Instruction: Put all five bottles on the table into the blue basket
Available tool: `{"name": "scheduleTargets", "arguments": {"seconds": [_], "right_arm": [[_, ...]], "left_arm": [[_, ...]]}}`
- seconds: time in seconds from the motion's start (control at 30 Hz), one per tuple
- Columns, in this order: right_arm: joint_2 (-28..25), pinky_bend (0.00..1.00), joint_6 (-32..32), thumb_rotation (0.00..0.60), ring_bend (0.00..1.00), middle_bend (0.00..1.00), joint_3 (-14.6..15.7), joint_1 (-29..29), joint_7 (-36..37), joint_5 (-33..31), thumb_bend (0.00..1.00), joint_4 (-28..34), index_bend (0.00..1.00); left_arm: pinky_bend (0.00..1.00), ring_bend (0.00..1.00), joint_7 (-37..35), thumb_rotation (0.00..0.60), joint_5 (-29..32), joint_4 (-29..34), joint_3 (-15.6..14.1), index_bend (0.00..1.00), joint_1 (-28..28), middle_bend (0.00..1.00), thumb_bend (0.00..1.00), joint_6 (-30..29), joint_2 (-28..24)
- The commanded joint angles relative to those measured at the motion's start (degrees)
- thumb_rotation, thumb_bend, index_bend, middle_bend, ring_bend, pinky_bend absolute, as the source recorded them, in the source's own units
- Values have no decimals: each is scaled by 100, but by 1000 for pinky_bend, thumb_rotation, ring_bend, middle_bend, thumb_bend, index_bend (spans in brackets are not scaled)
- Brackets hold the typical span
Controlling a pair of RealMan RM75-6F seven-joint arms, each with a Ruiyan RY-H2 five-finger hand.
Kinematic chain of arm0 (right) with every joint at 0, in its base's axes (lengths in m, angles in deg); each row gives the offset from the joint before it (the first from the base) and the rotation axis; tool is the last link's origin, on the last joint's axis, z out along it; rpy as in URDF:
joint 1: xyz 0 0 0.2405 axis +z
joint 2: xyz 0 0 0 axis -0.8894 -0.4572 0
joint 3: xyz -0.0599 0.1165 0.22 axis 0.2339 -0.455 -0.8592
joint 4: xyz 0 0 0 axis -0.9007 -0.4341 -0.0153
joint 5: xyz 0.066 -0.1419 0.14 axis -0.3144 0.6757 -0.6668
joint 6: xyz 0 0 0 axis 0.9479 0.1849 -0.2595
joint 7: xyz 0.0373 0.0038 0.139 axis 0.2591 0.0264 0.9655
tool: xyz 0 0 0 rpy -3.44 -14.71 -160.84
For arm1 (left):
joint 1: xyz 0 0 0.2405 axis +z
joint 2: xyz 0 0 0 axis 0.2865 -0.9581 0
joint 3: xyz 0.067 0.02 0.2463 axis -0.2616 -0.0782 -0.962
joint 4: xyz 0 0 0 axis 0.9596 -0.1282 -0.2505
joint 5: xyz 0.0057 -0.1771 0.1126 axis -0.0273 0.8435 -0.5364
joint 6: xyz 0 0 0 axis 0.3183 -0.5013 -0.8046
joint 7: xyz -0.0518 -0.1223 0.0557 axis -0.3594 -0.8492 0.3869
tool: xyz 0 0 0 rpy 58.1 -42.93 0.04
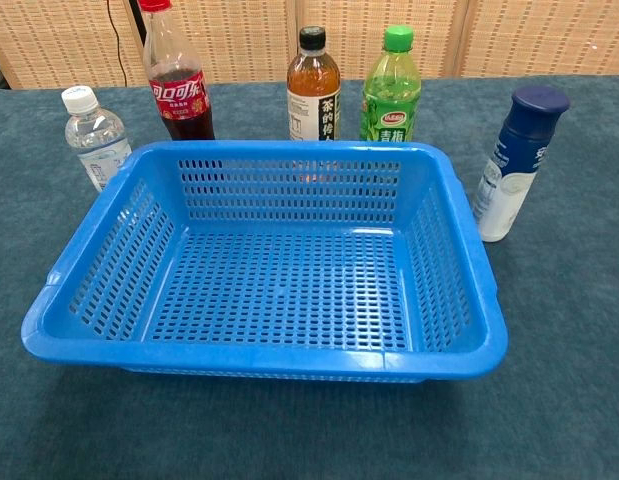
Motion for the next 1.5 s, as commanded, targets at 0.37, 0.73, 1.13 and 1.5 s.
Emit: {"name": "scheduleTargets", "arguments": {"seconds": [0.37,0.73,1.13,1.5], "right_arm": [[182,0,-373,600,0,0,-193,510,1885,-32,0,-737,0],[1112,0,-894,600,0,0,-253,1516,5351,265,0,-2969,0],[1660,0,-2036,600,0,0,-161,2606,6491,287,0,-3363,0],[2039,0,-2523,600,0,0,-190,3080,6807,5,0,-3564,0]], "left_arm": [[0,0,-204,600,-137,19,-46,0,35,0,24,-51,-87],[0,0,-496,600,-209,65,-74,0,98,0,24,-135,-221],[0,0,-556,600,-82,72,-20,0,43,0,24,5,-273],[0,0,-449,600,118,103,51,0,-36,0,24,187,-257]]}}
